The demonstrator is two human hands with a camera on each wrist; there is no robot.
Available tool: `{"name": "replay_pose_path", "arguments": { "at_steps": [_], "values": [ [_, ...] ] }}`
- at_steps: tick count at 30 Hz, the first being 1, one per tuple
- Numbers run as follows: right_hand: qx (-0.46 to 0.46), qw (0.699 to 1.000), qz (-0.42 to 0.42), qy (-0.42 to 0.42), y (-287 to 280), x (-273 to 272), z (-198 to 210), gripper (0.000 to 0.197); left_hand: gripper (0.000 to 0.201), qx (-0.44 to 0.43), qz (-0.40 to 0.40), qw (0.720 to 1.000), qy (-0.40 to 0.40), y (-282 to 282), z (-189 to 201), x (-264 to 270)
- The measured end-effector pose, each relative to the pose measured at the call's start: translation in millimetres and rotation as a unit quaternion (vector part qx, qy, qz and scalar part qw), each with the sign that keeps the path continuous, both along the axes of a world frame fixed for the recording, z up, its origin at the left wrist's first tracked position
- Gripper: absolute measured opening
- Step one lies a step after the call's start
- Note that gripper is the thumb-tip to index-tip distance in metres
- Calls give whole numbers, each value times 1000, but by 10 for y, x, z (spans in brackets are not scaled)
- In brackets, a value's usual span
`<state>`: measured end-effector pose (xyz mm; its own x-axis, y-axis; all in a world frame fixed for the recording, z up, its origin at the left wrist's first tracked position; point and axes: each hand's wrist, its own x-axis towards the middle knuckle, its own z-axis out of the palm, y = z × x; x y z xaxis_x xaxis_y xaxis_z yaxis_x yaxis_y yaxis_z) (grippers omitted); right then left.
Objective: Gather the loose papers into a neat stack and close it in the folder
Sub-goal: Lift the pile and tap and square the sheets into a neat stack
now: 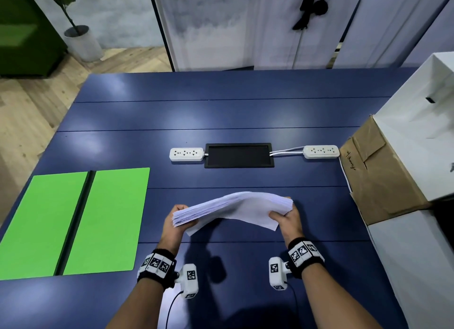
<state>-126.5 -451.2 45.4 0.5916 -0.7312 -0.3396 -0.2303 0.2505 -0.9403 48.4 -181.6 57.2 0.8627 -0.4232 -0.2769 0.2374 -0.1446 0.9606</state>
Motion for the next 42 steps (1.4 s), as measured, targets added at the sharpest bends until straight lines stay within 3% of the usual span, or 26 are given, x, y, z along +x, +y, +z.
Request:
{"name": "replay_pose_path", "arguments": {
  "at_steps": [4,8,12,17,22,29,35,42],
  "values": [
    [-2,999,26,-22,-1,10,42,45,61,-7,0,1000,-9,6,-7,2],
    [-13,999,18,-44,-34,30,90,39,49,-11,8,1000,-16,-11,36,6],
    [-23,998,26,-55,-30,53,121,41,57,-15,10,1000,-19,-16,48,-12],
    [-41,997,26,-59,-76,24,125,32,25,-14,-3,1000,0,45,41,-32],
    [-8,999,17,-48,-44,-28,103,36,45,14,-6,1000,6,62,5,-157],
    [-38,999,14,-36,-46,-70,127,22,21,23,-20,1000,3,48,40,-216],
    [-27,999,14,-21,48,-183,95,42,32,10,24,1000,-15,87,22,-310],
    [-47,995,-60,-59,164,-101,306,35,43,-42,67,997,-21,-27,84,-415]
  ]
}}
